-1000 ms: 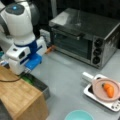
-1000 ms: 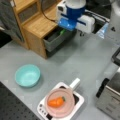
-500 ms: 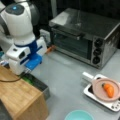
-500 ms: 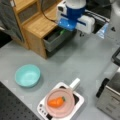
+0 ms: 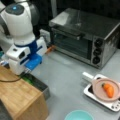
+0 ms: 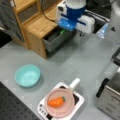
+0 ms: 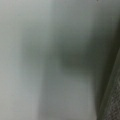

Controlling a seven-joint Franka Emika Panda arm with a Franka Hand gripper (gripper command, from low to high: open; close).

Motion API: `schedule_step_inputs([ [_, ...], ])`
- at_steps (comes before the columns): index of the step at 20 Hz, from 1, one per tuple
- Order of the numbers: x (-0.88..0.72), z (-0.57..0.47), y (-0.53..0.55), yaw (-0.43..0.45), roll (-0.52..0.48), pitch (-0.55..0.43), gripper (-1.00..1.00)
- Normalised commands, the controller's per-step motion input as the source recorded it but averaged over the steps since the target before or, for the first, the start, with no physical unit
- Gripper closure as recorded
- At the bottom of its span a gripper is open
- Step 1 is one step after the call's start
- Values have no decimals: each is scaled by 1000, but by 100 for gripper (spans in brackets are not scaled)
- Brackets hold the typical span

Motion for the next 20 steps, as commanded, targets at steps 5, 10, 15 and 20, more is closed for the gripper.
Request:
schedule_step_inputs([
  [5, -108, -131, 118, -180, 16, -169, -100],
  [10, -103, -150, 243, -185, 31, -169, -100],
  [15, -114, -146, 351, -149, 44, -165, -100],
  [20, -118, -119, 409, -154, 45, -174, -100],
])
